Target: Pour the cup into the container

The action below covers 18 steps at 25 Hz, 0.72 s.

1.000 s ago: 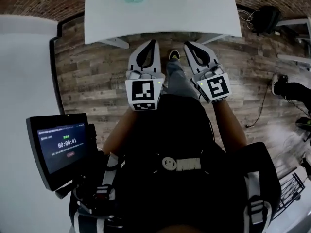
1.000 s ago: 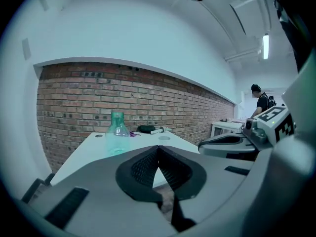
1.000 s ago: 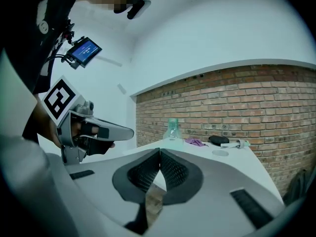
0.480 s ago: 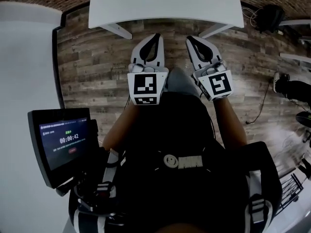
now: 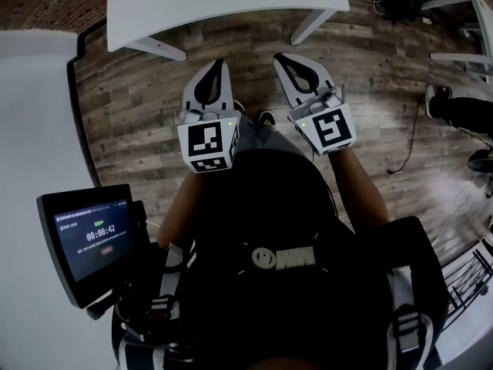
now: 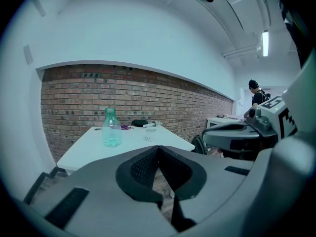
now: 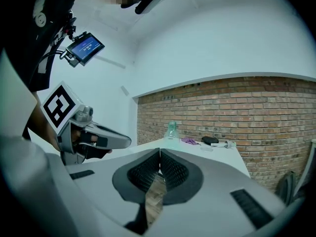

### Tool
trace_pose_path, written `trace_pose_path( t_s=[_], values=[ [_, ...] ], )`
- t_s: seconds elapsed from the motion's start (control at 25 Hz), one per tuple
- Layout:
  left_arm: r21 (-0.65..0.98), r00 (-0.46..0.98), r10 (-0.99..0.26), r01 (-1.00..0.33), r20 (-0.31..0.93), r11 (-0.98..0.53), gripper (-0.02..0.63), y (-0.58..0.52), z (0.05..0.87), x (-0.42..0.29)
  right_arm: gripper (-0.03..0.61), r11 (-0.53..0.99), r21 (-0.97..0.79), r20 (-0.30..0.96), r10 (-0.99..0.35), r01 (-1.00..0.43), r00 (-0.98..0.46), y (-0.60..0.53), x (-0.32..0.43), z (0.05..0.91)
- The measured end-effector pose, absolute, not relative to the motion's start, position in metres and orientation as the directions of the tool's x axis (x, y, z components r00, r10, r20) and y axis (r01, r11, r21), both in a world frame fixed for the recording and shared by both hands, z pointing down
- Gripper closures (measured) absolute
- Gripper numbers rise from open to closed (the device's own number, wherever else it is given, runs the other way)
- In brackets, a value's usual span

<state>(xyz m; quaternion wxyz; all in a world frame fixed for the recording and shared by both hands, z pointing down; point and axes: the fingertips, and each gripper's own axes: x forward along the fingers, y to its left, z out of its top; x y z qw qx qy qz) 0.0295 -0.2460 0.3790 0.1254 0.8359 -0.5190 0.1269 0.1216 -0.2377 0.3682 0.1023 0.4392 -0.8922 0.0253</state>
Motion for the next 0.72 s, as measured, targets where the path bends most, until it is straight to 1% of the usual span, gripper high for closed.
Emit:
trace_pose_path(
  t_s=[0.28,0.48,0.72],
  values=[
    [0.071,0.419,-0.839,-0.904,0.347,-0.422,0.614,-0.191,0.379,0.067,0.571,0.61,0.02,0.221,-0.776,-0.792,-0.591,-0.187,0.165,0.379],
    [0.063,0.417,-0.843,-0.905,0.34,-0.422,0.614,-0.166,0.377,0.061,0.571,0.621,0.005,0.192,-0.77,-0.784,-0.609,-0.158,0.151,0.375],
    [0.052,0.439,-0.844,-0.894,0.308,-0.445,0.614,-0.142,0.367,0.057,0.571,0.621,0.06,0.163,-0.778,-0.781,-0.606,-0.128,0.137,0.363]
  ],
)
